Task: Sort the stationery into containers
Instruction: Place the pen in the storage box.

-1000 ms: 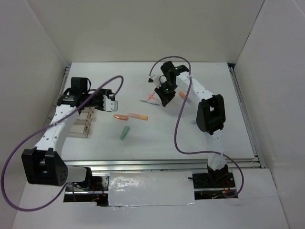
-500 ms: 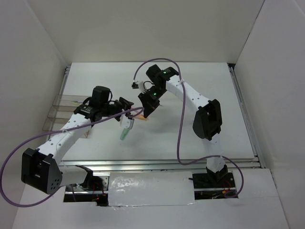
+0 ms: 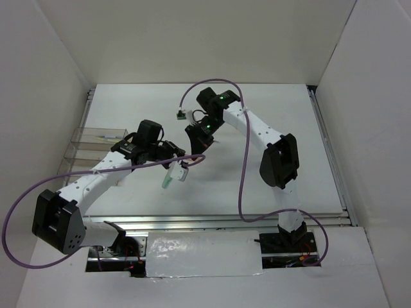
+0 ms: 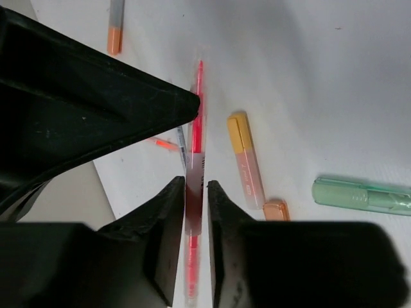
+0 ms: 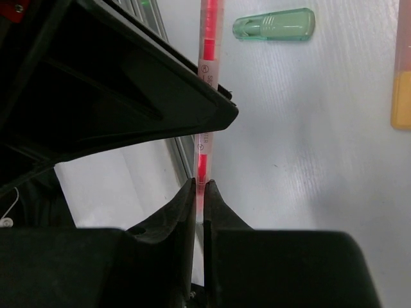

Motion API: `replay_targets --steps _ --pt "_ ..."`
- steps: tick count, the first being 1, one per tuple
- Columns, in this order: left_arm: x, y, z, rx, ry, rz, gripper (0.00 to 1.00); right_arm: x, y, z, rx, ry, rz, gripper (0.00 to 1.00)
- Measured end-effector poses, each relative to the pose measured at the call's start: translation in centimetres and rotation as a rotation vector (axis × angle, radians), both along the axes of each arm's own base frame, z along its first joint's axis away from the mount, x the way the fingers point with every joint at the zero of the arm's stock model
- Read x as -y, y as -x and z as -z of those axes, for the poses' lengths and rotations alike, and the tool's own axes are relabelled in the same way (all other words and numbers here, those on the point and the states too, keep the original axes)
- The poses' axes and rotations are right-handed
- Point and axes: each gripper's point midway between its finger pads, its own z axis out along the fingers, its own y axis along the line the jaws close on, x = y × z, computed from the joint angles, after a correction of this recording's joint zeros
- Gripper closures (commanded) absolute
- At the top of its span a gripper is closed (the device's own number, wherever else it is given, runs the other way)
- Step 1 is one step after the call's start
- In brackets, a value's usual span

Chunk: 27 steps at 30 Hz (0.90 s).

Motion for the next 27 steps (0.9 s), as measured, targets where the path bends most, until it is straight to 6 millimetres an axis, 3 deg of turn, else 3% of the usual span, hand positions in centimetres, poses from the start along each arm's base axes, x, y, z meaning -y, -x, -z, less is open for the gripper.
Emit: replay_targets --steps 2,4,5,7,11,15,20,23,27 --pt "-0.1 -0.1 0.3 -0.005 -0.011 -0.006 0.82 -0.1 0.2 -0.1 -0.005 -0.004 -0.004 0.99" --pt "-0.2 0.0 0.5 -0.011 -0.02 -0.009 0.9 -0.2 0.3 -0.1 -0.005 -0.003 -0.006 0.87" --pt "-0.4 0.1 0.7 -0.02 -0.027 -0.014 0.92 -0.2 0.3 -0.1 -0.006 -0.003 -0.006 0.72" --pt "-0.7 0.0 0.8 -0.023 -0.035 -0.027 0.93 -0.1 0.2 -0.2 -0.007 0.001 0.0 0.52" --pt "-3.2 -1.0 0.9 -0.048 -0.046 -0.099 0.95 0.6 -1.3 -0.7 0.034 0.003 0.027 0.44" --pt "-9.1 -3.2 -0.3 -0.082 -0.063 -0.244 0.93 3.8 -6.4 -0.9 0.15 0.033 0.139 0.49" --pt "-17.9 -8.3 -3.2 -0.119 -0.078 -0.42 0.9 9.7 -13.3 1.8 0.368 0.217 0.261 0.53" --pt "-22.8 -9.8 -2.4 -0.152 -0.109 -0.486 0.89 10.5 -15.3 3.4 0.452 0.294 0.256 0.54" --pt "-27.5 -9.5 0.8 -0.227 -0.176 -0.537 0.89 10.8 -16.9 5.6 0.511 0.364 0.232 0.54"
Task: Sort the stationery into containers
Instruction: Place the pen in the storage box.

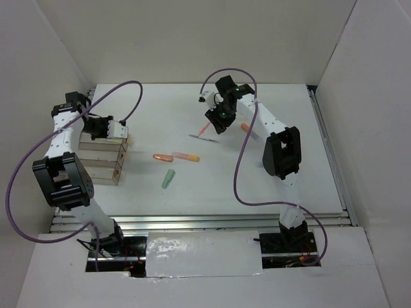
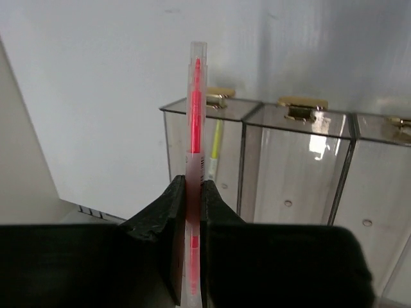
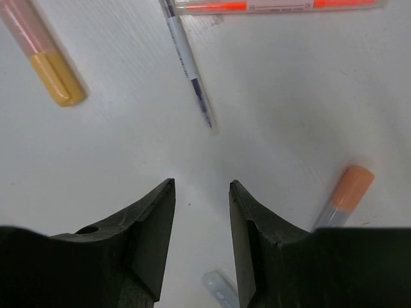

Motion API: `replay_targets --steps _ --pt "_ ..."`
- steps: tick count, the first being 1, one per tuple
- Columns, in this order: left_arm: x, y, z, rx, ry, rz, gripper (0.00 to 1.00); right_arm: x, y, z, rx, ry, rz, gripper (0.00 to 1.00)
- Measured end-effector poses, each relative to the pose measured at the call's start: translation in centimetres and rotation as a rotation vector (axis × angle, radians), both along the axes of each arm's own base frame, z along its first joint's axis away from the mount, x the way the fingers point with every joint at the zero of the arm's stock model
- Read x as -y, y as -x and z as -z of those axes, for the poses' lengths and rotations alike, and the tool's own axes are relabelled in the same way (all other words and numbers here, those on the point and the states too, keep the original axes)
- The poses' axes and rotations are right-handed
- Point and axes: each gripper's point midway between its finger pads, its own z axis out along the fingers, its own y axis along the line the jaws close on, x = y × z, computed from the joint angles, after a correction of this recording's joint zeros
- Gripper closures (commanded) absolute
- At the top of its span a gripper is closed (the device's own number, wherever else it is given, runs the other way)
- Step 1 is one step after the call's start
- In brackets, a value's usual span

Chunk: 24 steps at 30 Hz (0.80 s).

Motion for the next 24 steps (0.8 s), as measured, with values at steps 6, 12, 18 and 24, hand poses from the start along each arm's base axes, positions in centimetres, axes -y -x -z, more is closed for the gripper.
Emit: replay_targets --steps 6,12,18,24 --pt "-3.3 -0.9 3.9 -0.079 -0.061 -0.011 0.86 1.3 -1.2 2.3 0.025 0.09 -0.004 0.54" --pt "-5.6 -2.5 6.2 -0.096 -0.101 -0.032 0.86 2.3 -2.2 3.7 0.04 0.138 -0.015 0.54" --pt "-7.5 -4.3 6.6 -0.065 -0.13 -0.048 0.86 2.7 -2.6 4.1 0.049 0.155 -0.026 0.54" --pt "-10.0 -4.5 7.4 -0.075 -0.156 -0.091 0.77 2.7 -2.8 4.1 0.058 0.156 -0.044 0.54"
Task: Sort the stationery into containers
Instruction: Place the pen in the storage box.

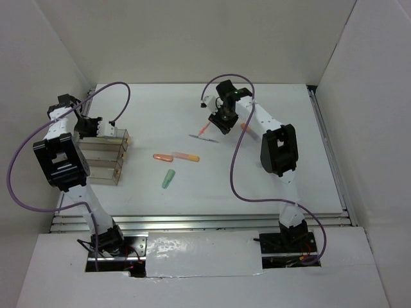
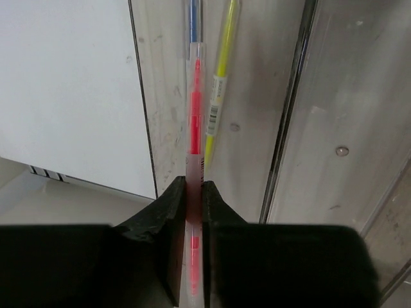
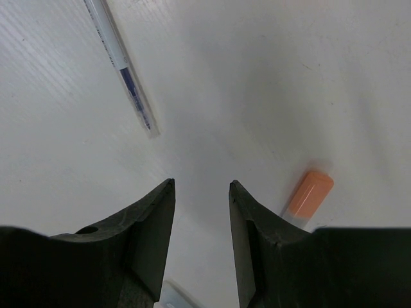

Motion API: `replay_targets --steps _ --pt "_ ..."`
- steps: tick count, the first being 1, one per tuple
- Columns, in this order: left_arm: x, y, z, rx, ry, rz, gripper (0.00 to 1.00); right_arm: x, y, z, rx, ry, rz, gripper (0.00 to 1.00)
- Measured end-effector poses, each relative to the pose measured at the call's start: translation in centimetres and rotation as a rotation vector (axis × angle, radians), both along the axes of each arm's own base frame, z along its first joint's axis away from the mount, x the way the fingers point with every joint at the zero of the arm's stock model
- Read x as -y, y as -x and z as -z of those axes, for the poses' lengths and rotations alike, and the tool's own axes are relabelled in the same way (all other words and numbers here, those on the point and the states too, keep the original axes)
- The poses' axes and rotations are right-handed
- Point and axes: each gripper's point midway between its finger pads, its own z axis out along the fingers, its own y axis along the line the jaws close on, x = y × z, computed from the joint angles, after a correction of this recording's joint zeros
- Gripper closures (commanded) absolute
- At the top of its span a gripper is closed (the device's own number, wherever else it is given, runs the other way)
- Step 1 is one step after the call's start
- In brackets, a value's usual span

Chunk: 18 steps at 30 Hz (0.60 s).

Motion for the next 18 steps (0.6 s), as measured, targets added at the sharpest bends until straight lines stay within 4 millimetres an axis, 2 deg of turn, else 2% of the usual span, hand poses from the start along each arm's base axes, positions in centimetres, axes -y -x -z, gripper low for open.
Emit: replay_targets --steps 1,5,6,8,15,18 --pt "-0.3 0.1 0.1 -0.001 -0.003 -0.006 0.68 0.0 0.0 0.0 0.0 0.0 -0.006 0.54" --pt "-0.8 0.0 0.0 0.003 -0.016 -0.014 0.52 -0.2 0.0 0.4 -0.006 -0.003 -0.027 0.56" --pt "-0.9 0.0 0.0 0.007 -0.019 -0.014 0.51 -0.3 -0.1 0.5 -0.008 -0.005 -0.033 0.56" --pt "-0.9 -0.1 0.2 0.009 -0.022 -0.016 0.41 -0.5 -0.1 1.0 -0.014 -0.006 -0.047 0.56" --pt "-0.6 -0.2 0.0 0.014 0.005 -0.028 0.38 -1.0 0.0 2.0 -0.031 -0.007 -0.093 0.58" --pt "0.0 -0.3 -0.7 0.035 0.032 -0.028 0.38 -1.3 0.2 2.5 -0.041 -0.011 -0.11 0.59"
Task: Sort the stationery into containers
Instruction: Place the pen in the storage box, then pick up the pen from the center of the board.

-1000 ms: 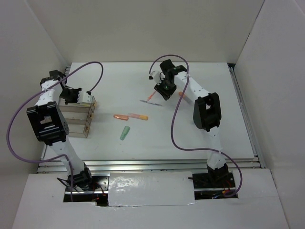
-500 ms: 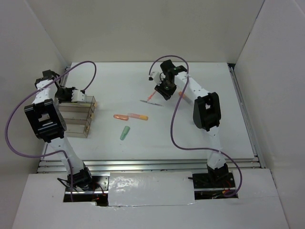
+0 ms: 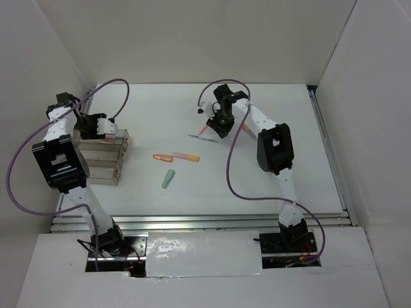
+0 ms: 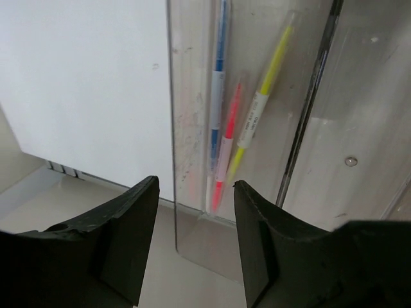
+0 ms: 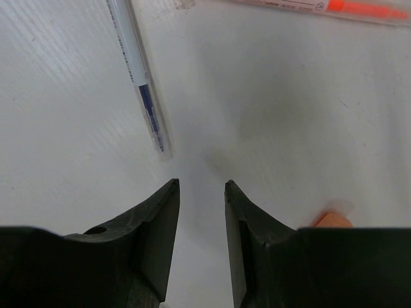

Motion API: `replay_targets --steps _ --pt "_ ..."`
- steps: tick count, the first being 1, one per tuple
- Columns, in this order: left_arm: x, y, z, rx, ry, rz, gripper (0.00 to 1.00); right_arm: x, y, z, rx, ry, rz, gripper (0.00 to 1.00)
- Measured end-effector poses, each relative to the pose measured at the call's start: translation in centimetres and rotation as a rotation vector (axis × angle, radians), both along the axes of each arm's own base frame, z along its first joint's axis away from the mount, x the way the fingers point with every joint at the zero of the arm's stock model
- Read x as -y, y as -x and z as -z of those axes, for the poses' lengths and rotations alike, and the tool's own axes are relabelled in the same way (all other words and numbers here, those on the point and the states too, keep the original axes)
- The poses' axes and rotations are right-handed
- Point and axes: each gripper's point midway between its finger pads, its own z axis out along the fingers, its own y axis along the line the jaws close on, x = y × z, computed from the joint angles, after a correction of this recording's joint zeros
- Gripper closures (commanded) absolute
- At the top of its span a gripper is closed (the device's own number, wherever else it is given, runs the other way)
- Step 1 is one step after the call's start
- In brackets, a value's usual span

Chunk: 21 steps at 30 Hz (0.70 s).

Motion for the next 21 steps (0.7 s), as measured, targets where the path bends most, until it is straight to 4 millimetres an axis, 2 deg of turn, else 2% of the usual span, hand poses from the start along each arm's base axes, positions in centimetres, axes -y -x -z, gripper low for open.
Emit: replay_targets --steps 5,9,16,21 --pt "1.2 -0.4 -3.6 0.084 0.044 -0.006 0.35 -0.8 0.6 0.3 -0.027 -0.034 -0.025 0.6" --pt "2.1 -1.1 -6.9 0.16 0.086 -0.014 0.23 -1.8 1.0 0.2 -0.041 -0.068 -0.048 0.6" --pt "4.5 -0.7 -9.7 0.199 0.205 -0.035 0.2 -4.2 1.1 -0.1 -0.03 -0.097 -0.097 0.59" --pt "6.9 0.4 -11.9 0.218 0.316 -0.052 0.19 -5.0 1.3 1.0 -0.046 -0.089 -0.112 0.59"
